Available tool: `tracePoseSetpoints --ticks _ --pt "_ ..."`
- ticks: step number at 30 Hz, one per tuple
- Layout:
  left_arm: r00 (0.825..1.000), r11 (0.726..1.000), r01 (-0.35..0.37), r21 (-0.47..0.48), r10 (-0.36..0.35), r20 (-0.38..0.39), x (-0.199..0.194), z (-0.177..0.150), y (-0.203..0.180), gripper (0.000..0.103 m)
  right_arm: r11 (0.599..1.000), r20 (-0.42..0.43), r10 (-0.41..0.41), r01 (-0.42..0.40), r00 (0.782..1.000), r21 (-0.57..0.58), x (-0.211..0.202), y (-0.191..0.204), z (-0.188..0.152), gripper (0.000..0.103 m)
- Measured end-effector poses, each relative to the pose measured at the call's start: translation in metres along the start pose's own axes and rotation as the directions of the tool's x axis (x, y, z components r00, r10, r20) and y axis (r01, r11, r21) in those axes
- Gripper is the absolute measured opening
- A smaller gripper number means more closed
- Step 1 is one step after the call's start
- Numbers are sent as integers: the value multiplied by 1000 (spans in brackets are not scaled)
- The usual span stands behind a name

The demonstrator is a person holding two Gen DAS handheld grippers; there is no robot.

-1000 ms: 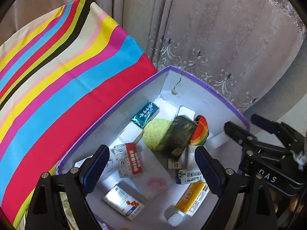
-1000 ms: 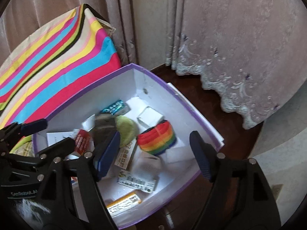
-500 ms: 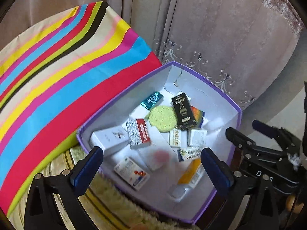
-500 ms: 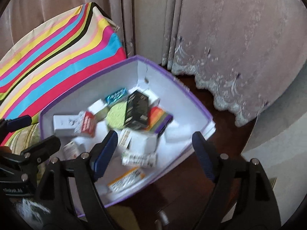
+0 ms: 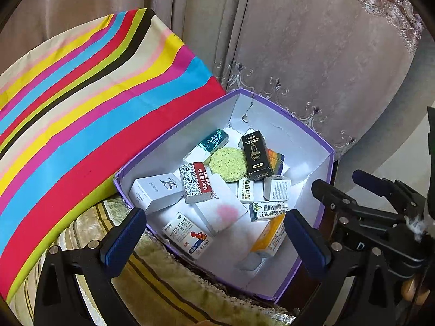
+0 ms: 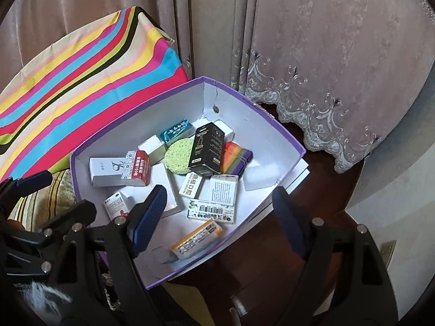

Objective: Organize objects

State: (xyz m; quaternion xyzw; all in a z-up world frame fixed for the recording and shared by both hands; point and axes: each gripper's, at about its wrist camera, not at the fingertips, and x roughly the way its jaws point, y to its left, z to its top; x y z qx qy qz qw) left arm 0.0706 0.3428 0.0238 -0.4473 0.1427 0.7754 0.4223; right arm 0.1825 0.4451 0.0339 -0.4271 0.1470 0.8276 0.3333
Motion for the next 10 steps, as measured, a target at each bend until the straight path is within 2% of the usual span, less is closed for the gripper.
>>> tracePoseSetpoints --ticks 10 --pt "1000 1000 1 28 -1 6 3 0 -5 103 1000 -5 -1 1 1000 16 2 -4 -1 82"
